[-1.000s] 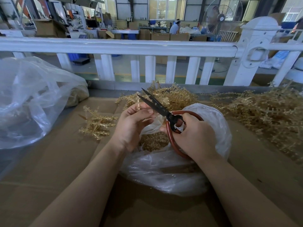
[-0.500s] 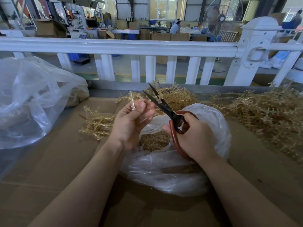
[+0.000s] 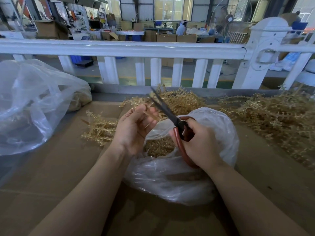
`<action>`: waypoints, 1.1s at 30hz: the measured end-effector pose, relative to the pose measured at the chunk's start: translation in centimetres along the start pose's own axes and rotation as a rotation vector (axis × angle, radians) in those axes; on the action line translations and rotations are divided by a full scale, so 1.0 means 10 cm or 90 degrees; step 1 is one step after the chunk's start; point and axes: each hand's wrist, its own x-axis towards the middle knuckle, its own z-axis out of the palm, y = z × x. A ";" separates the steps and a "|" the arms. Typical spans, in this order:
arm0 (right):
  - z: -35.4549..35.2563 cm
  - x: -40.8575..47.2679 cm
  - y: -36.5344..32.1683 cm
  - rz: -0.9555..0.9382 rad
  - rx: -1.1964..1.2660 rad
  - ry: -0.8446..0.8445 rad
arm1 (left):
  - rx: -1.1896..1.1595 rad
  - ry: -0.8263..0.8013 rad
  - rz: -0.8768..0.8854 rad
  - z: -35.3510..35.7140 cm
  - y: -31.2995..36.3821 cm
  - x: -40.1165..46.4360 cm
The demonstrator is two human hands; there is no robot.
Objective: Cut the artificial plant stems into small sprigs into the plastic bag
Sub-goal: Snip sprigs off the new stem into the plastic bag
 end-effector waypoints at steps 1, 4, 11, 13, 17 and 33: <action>0.01 0.01 0.00 0.038 0.040 0.019 | 0.016 -0.014 -0.002 0.01 0.00 -0.01; 0.00 0.06 0.02 0.169 0.193 0.048 | 0.060 -0.040 -0.011 0.03 -0.02 -0.01; -0.04 0.15 -0.01 0.309 0.351 0.009 | 0.120 -0.049 -0.050 0.06 -0.07 -0.03; -0.03 0.17 -0.01 0.330 0.354 -0.017 | 0.132 -0.066 -0.063 0.08 -0.07 -0.04; -0.06 0.18 -0.02 0.362 0.363 -0.044 | 0.153 -0.075 -0.045 0.13 -0.10 -0.06; -0.04 0.20 -0.06 0.394 0.321 -0.109 | 0.697 -0.132 0.430 0.18 -0.12 -0.18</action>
